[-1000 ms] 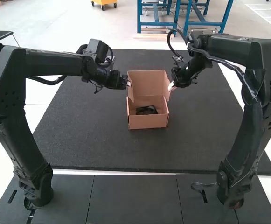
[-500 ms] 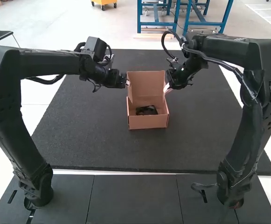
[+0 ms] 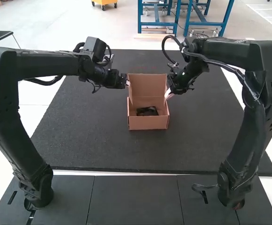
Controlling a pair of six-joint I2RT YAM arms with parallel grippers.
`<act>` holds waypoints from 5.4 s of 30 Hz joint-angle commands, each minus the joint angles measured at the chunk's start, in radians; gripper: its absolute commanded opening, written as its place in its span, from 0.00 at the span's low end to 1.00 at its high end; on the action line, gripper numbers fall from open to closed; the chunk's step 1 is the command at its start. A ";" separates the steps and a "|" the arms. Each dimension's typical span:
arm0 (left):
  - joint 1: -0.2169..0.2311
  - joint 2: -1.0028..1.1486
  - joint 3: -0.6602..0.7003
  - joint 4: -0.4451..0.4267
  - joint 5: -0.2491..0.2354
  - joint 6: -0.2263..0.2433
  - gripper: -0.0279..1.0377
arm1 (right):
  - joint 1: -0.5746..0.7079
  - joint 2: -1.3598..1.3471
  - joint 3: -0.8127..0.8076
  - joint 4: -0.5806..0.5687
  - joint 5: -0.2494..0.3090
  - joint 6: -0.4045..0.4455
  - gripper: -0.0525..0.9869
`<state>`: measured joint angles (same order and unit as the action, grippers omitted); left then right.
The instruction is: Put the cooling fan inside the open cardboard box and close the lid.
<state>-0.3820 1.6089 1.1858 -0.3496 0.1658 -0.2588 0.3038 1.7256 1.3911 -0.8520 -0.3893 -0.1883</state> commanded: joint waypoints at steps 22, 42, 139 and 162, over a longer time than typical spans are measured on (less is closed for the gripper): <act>-0.012 -0.055 -0.064 -0.014 0.029 0.026 0.93 | 0.020 -0.054 -0.052 -0.010 -0.019 -0.030 0.03; -0.012 -0.055 -0.089 -0.061 0.063 0.036 0.93 | 0.020 -0.058 -0.086 -0.032 0.013 -0.053 0.03; -0.054 0.025 0.024 -0.108 -0.014 0.141 0.93 | 0.027 -0.626 -0.158 -0.093 0.167 -0.065 0.86; -0.113 0.074 -0.035 -0.098 -0.014 0.153 0.93 | 0.018 -0.586 -0.136 -0.085 0.165 -0.085 0.86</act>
<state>-0.4828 1.6772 1.1534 -0.4538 0.1562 -0.1196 0.3195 1.1385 1.2247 -0.9409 -0.2081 -0.2596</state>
